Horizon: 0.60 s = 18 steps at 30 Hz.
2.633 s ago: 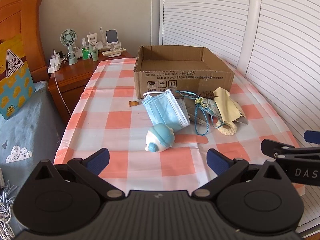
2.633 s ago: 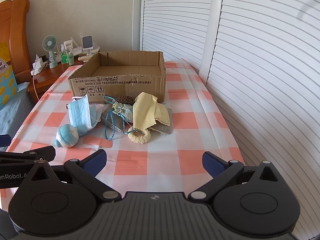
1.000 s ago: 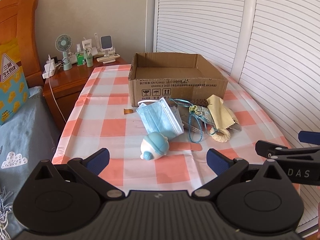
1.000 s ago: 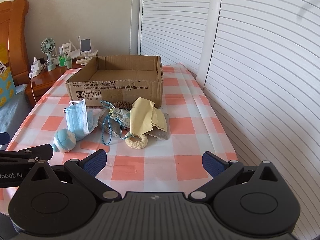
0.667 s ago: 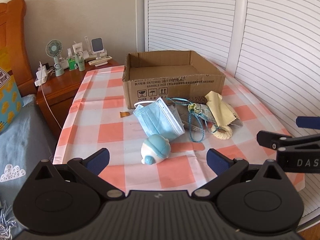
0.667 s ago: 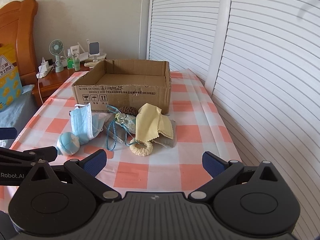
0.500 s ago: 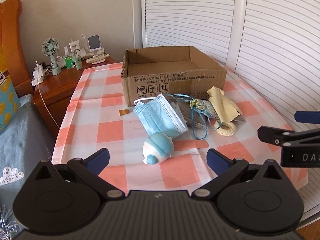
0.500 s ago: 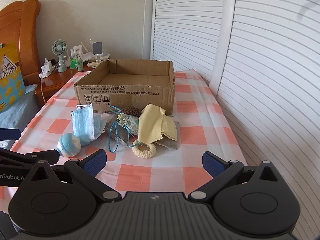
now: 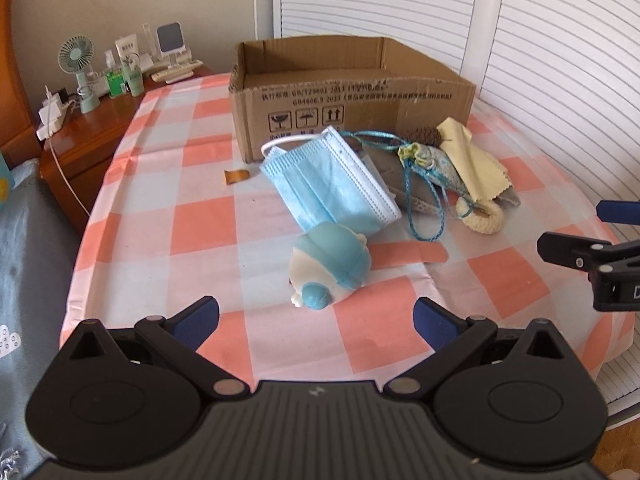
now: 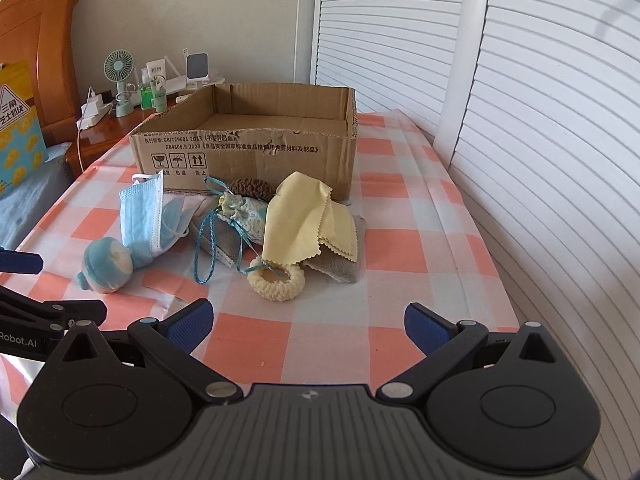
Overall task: Organize soft objects
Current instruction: 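Move left tool toward blue-white toy while right tool approaches cream scrunchie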
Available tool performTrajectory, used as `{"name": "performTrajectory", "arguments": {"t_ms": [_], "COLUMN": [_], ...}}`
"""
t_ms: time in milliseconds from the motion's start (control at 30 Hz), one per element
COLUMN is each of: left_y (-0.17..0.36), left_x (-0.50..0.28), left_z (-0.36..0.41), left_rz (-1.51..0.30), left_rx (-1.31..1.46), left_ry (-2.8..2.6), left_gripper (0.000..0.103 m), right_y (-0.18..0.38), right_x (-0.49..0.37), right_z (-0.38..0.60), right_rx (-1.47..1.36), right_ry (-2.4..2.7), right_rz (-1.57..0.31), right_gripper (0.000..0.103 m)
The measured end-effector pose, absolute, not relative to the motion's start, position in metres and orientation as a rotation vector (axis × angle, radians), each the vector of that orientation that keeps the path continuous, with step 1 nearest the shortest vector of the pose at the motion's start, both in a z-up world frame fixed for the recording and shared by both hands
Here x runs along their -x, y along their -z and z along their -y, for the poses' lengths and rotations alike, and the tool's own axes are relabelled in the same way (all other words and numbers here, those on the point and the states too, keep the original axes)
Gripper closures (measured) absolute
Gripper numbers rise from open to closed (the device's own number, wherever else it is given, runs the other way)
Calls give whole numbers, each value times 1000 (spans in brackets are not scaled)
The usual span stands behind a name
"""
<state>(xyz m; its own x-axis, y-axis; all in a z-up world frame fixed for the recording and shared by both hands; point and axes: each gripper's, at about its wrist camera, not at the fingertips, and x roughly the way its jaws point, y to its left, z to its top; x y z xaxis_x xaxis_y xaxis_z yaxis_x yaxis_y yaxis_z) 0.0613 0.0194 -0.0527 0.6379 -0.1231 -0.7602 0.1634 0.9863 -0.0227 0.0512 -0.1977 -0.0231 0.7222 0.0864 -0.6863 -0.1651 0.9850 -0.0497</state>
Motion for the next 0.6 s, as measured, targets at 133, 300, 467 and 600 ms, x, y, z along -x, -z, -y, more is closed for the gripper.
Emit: {"name": "performTrajectory", "arguments": {"t_ms": [133,300,467,600], "left_y": [63,74,76,77], "left_x": [-71,-76,-75,-72], "left_z": [-17,-16,-16,-20], "left_rz": [-888,-907,-880,-855], "left_rx": [-50,-52,-70,-72], "left_ry": [181,184,198,204], "left_gripper": [1,1,0,0], "right_y": [31,48,67,70], "right_x": [-59,-71,-83,-86], "right_z": [200,202,204,199], "right_rx": [112,124,130,151], "right_ry": [-147,-160,-167,-184], "right_rz": [-766,-800,-849,-838], "right_gripper": [0,0,0,0]}}
